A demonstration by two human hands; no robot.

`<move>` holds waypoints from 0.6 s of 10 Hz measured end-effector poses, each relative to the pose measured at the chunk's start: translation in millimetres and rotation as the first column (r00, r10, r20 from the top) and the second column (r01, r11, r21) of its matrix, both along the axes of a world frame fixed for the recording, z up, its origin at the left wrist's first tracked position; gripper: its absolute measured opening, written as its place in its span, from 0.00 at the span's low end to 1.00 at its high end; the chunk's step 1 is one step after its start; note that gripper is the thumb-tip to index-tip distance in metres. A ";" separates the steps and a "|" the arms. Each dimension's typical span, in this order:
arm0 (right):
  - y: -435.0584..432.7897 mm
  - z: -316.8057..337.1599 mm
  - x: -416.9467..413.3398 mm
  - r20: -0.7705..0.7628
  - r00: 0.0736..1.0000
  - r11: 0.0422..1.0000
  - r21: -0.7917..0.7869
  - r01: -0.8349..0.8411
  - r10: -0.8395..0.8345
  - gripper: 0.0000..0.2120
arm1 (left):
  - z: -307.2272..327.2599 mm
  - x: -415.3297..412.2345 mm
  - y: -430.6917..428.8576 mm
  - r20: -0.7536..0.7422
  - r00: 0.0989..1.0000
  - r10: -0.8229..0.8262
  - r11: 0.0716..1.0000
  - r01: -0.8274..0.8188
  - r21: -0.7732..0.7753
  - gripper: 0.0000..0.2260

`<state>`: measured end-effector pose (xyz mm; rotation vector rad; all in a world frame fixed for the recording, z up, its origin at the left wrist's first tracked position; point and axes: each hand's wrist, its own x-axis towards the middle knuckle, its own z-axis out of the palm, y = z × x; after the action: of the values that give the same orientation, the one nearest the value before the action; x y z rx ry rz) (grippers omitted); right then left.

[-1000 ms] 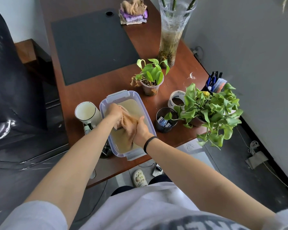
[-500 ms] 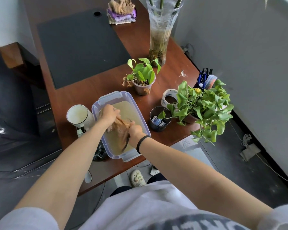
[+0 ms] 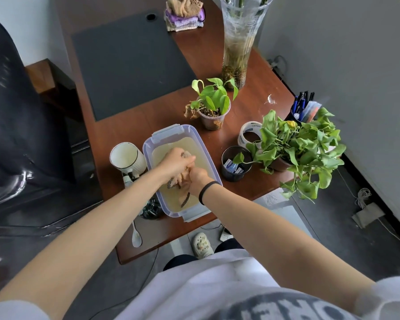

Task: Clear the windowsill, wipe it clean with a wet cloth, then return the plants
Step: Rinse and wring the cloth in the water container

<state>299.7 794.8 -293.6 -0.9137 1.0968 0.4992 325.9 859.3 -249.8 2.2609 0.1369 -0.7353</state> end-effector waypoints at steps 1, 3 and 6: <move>2.4 1.2 0.6 -0.018 0.547 0.408 -0.647 -0.645 0.837 0.14 | -8.3 -21.4 -17.3 0.285 0.955 -0.078 0.968 0.004 0.252 0.19; -1.0 8.5 -12.8 0.219 0.896 0.915 0.033 -0.401 0.385 0.24 | -24.2 -15.7 -4.3 0.384 0.923 -0.032 0.960 -0.079 0.269 0.23; -15.3 18.7 -7.0 0.263 0.936 0.972 -0.069 -0.222 0.233 0.11 | -27.8 29.4 16.0 0.155 0.987 0.031 0.929 -0.086 0.360 0.15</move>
<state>292.7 779.5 -274.8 -1.1151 0.7590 0.5272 355.3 875.3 -277.5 2.6444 0.2905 -0.5418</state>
